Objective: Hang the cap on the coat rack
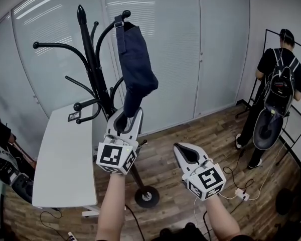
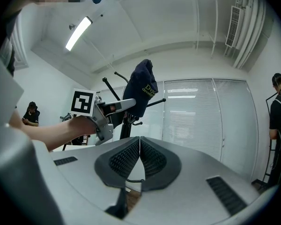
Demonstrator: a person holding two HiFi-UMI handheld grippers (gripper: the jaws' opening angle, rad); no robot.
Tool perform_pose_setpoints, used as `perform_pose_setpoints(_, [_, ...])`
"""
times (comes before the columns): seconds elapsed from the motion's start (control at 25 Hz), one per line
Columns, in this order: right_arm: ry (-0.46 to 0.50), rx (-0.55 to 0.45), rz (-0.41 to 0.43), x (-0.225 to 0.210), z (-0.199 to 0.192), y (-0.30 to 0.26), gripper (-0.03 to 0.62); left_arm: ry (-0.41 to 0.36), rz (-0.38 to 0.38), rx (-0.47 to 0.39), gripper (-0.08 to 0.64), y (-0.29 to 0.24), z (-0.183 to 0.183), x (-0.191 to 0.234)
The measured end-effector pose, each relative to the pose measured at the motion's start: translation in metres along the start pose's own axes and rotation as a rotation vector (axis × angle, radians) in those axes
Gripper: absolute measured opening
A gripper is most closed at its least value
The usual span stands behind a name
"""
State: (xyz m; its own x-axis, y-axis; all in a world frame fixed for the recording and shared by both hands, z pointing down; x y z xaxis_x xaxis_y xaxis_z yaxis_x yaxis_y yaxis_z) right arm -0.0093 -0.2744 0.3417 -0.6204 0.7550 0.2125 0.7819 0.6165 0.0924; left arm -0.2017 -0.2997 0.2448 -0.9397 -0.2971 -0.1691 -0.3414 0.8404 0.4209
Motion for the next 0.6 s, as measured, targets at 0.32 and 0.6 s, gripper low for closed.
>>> perform_pose_setpoints(0.32, [0.007,0.002,0.014,0.003,-0.001,-0.008,0.031,-0.007,0.025,0.030,0.156,0.000,-0.007,0.011])
perform_pose_setpoints(0.6, [-0.008,0.012,0.004,0.009,-0.001,-0.003,0.031,-0.015,0.018,0.054,0.221,0.007,-0.012,0.008])
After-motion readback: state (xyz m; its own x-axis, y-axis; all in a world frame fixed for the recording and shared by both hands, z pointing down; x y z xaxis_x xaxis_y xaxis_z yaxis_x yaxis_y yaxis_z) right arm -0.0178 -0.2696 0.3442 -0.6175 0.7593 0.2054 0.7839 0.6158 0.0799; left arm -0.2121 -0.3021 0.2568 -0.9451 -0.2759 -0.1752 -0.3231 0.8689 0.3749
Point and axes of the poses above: the fingertips, and each gripper's own axes: y backward along the fingers, x to its left, z out of its top, the point moved 6 cm from there along y, backward along the fingers, and after that the axes turned 5 degrees about y, right-handed, at the moved point
